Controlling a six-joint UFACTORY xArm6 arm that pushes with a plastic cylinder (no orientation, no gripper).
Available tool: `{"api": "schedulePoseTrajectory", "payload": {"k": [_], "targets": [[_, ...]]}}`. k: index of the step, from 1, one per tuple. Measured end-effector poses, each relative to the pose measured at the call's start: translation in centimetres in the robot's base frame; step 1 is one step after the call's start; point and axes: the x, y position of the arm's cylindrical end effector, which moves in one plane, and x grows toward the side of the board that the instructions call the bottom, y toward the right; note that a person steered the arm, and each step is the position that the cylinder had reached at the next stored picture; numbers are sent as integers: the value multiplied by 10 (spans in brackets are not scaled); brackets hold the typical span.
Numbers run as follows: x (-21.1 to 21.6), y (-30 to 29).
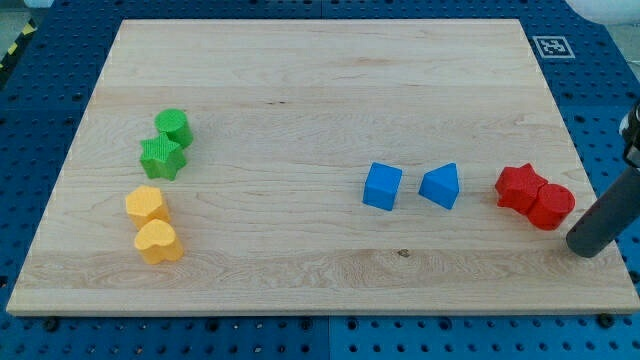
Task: Place the red circle to the right of the red star
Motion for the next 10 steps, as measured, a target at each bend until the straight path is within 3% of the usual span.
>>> {"api": "schedulePoseTrajectory", "payload": {"k": [2,10], "targets": [[-14,-24],[-30,-8]]}}
